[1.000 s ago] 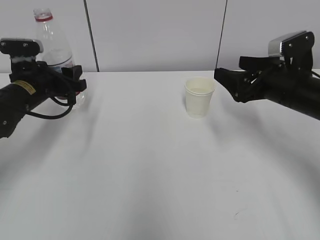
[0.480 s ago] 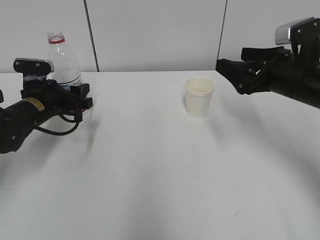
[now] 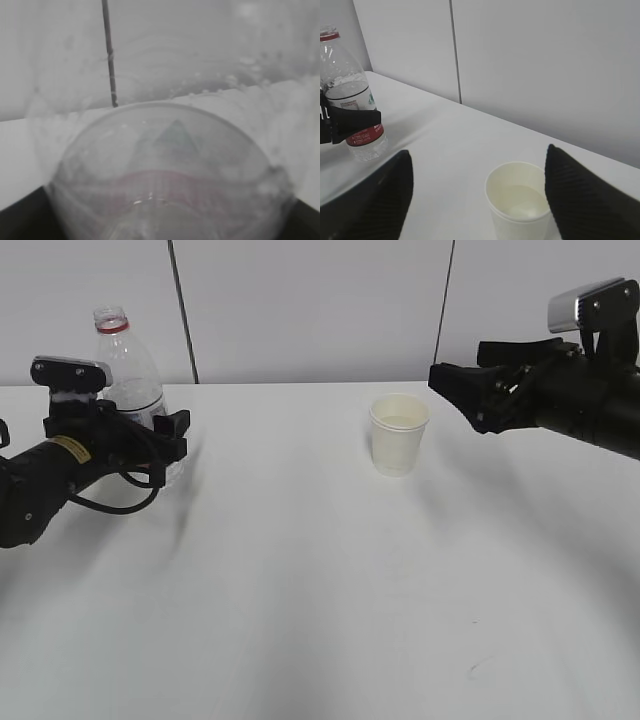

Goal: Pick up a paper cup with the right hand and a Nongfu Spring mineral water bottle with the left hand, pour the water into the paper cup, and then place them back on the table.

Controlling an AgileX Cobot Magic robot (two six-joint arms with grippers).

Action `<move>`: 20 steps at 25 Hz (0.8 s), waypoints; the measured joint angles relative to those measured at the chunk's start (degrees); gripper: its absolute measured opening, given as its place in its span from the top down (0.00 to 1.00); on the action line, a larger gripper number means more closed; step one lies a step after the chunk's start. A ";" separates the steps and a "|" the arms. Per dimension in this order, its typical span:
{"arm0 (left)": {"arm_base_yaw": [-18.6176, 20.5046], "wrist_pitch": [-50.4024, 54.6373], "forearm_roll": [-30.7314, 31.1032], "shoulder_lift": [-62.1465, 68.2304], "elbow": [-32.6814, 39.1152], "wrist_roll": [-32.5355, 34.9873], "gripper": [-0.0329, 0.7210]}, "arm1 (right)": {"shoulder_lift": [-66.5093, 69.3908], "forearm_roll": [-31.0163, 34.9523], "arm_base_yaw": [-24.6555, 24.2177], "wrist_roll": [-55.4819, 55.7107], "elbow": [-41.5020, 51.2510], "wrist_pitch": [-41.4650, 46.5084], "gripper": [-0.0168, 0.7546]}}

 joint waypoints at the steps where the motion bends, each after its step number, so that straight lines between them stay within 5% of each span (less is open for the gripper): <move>1: 0.00 0.24 0.00 0.00 0.00 0.00 0.20 | 0.00 -0.08 0.00 0.00 0.00 0.00 0.19; 7: 0.00 -0.27 0.02 0.00 2.49 0.14 0.17 | 0.00 -0.13 0.00 0.00 0.00 0.00 0.20; 20: 0.00 -7.30 -3.65 -14.03 22.26 0.19 0.17 | -0.36 -0.35 0.00 1.51 0.00 2.13 0.21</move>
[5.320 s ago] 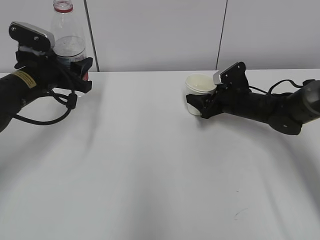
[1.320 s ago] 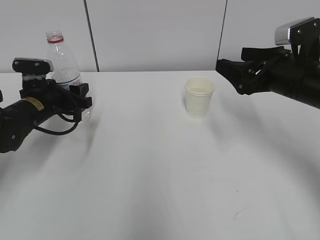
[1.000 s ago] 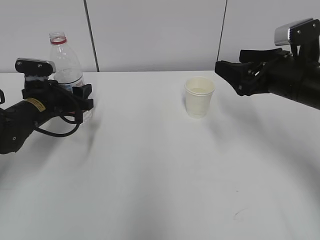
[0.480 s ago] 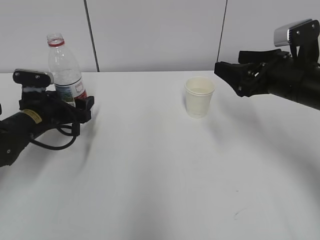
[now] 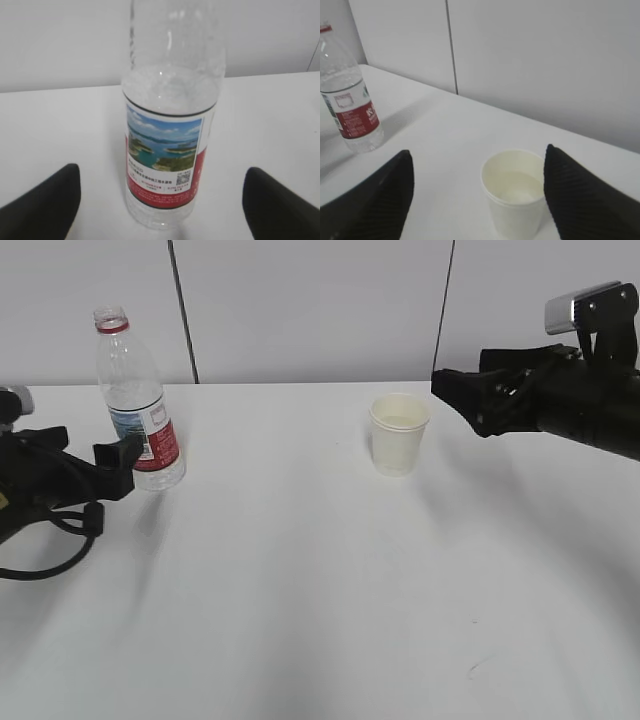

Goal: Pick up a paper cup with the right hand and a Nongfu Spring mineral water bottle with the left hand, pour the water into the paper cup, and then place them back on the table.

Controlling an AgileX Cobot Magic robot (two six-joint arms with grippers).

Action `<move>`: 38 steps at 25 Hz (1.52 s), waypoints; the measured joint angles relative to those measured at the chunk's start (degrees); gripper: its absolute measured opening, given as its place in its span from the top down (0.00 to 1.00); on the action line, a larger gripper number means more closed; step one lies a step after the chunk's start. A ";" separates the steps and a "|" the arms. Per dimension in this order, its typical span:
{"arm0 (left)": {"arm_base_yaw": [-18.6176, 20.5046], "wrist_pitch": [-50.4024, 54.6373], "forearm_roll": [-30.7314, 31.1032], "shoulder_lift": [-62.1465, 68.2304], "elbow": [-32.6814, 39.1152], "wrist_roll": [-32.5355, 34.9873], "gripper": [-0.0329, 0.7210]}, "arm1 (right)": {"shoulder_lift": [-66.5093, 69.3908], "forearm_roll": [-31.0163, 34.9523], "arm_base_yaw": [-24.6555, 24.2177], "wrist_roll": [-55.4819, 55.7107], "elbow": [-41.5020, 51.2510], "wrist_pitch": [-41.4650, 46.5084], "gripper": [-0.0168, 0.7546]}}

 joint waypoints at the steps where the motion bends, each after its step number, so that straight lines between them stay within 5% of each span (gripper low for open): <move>1: 0.00 1.41 -0.56 -2.89 1.10 -0.06 0.17 | -0.34 0.00 0.00 0.54 0.00 2.51 0.21; 11: 0.00 43.54 -2.16 -30.48 3.04 -2.31 0.21 | -4.30 0.06 0.27 7.38 0.00 40.42 0.21; 15: 0.00 65.12 -3.47 -38.07 0.67 -2.82 0.22 | -5.75 1.84 4.37 7.62 0.00 59.14 0.21; 20: 0.00 92.00 -5.53 -44.07 -7.59 -2.46 0.23 | -6.86 24.24 12.48 -14.63 -2.84 80.91 0.22; 25: -0.05 115.85 -9.63 -47.91 -16.60 1.75 0.24 | -9.74 44.03 14.82 -32.03 -9.56 98.52 0.22; 38: -0.36 132.05 -11.19 -70.38 -19.77 4.13 0.25 | -46.82 45.96 16.45 -34.64 -11.45 113.65 0.22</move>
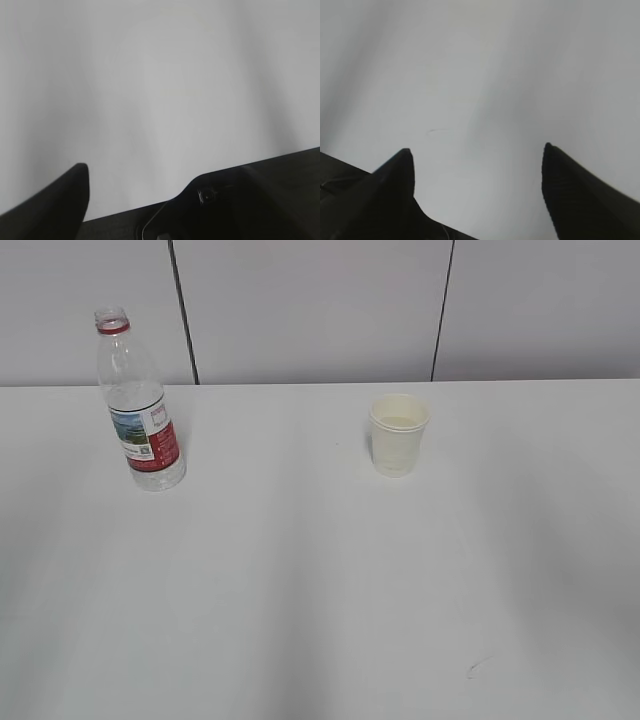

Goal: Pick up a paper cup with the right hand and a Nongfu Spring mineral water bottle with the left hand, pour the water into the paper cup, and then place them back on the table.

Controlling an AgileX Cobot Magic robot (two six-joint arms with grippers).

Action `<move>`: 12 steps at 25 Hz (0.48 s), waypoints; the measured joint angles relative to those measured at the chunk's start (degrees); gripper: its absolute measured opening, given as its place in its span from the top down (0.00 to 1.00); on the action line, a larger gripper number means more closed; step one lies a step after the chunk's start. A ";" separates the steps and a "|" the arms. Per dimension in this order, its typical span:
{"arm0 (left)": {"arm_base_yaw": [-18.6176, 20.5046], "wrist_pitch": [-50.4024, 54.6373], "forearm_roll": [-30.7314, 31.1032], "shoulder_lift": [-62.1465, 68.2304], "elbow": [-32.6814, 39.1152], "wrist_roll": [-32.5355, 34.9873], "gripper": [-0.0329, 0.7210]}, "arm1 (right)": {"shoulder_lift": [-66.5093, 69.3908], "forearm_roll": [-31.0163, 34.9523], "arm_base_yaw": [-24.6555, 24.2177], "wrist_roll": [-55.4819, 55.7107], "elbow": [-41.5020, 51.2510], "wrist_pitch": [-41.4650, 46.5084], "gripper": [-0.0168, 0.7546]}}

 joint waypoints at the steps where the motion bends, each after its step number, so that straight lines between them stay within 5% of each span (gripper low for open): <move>1: 0.00 0.22 0.00 -1.72 0.00 0.00 0.26 | -2.69 0.00 0.00 0.00 0.13 0.33 0.22; 7: -0.06 0.62 1.08 -12.33 0.88 0.00 0.26 | -19.78 -0.94 0.00 2.53 5.52 2.89 0.22; 12: -0.06 0.75 2.01 -18.34 8.93 0.01 0.26 | -31.14 -2.96 0.00 2.94 15.42 2.32 0.22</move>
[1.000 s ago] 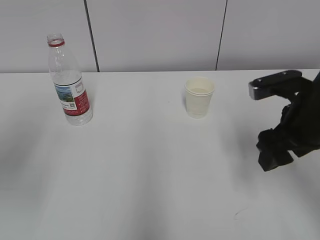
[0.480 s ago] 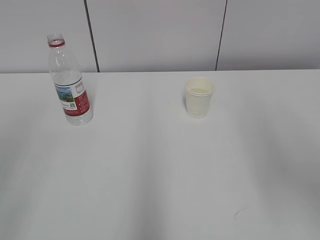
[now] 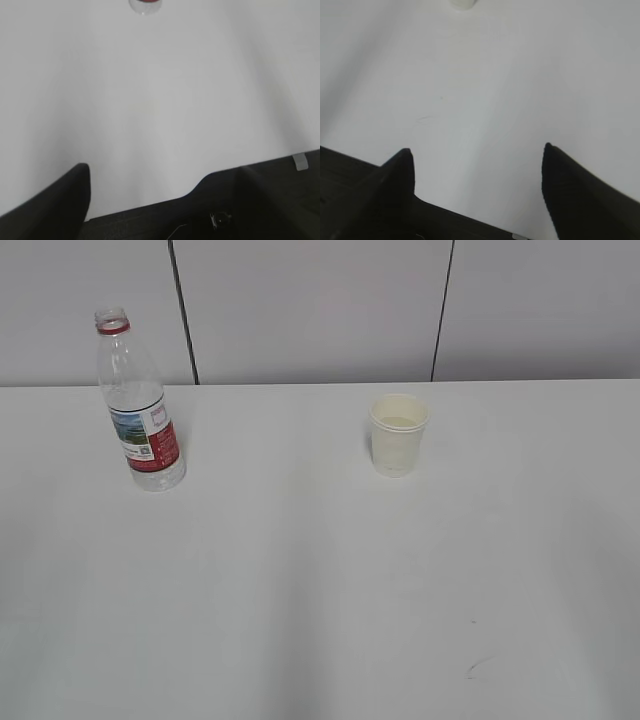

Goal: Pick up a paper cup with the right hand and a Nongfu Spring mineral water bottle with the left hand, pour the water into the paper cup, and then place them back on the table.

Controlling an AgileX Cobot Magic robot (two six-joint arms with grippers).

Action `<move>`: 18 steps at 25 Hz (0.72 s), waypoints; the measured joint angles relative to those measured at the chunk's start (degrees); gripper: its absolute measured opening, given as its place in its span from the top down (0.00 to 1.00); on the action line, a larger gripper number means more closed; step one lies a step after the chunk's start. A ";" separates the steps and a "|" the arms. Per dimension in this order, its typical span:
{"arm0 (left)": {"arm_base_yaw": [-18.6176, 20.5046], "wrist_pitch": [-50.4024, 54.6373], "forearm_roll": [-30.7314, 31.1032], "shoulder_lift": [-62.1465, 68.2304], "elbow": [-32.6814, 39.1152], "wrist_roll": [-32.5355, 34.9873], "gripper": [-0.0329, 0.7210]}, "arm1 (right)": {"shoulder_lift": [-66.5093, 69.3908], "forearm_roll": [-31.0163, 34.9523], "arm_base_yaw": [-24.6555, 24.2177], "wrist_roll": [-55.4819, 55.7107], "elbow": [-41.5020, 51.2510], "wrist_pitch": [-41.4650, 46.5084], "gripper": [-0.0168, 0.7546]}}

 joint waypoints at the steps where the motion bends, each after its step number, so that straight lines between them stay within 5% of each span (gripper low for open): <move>1: 0.00 -0.31 0.06 -1.02 1.55 0.00 0.26 | -1.90 -0.59 0.00 -0.01 1.81 -0.04 0.22; 10: 0.00 -8.13 1.84 -3.11 8.41 0.89 0.26 | -8.98 -2.05 0.00 0.09 15.18 -5.61 0.22; 18: 0.00 -11.21 2.46 -3.17 9.99 0.89 0.27 | -8.98 -2.18 0.00 0.09 17.13 -6.83 0.22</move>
